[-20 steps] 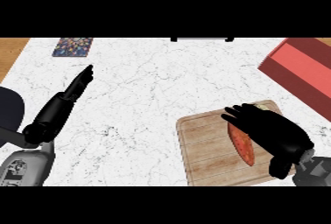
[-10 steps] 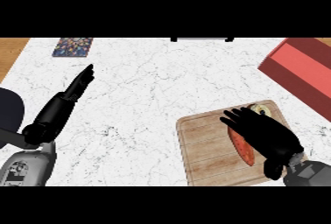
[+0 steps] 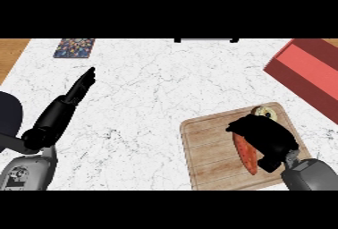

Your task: Pick the sweet potato from the cutting board and place it in the cardboard box

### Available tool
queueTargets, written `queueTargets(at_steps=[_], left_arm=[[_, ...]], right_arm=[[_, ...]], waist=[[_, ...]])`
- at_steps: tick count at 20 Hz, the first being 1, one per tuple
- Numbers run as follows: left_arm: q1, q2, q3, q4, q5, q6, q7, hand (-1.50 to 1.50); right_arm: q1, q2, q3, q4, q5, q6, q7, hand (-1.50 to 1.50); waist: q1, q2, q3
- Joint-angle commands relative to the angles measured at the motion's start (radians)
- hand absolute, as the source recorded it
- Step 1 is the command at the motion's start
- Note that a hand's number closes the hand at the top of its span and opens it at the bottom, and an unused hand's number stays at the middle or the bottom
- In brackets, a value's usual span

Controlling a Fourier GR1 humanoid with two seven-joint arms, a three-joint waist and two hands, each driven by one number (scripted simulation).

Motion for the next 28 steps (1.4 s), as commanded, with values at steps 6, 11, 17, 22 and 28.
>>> queueTargets(at_steps=[6, 11, 17, 22, 28], left_arm=[[-0.015, 0.002, 0.019, -0.025, 0.001, -0.027, 0.043, 0.00], [-0.047, -0.002, 0.024, -0.004, -0.019, -0.014, 0.026, 0.00], [-0.015, -0.003, 0.029, 0.053, -0.024, -0.027, -0.066, 0.00], [-0.057, -0.029, 0.021, 0.093, -0.042, -0.006, -0.037, 0.00], [-0.021, -0.002, 0.040, 0.021, -0.024, -0.034, -0.021, 0.00]], right_arm=[[-0.035, 0.005, -0.017, 0.094, 0.045, -0.205, -0.197, 1.50], [-0.185, 0.110, -0.150, 0.311, -0.020, -0.228, -0.175, 1.50], [-0.406, 0.210, -0.281, 0.570, -0.045, -0.269, -0.081, 1.50], [-0.390, 0.187, -0.299, 0.478, -0.049, -0.414, -0.158, 1.50], [-0.385, 0.114, -0.355, 0.260, -0.081, -0.360, -0.130, 1.50]], waist=[[0.001, 0.000, 0.000], [0.012, 0.005, 0.001], [0.016, 0.006, 0.000], [-0.003, 0.002, 0.000], [-0.008, -0.004, 0.000]])
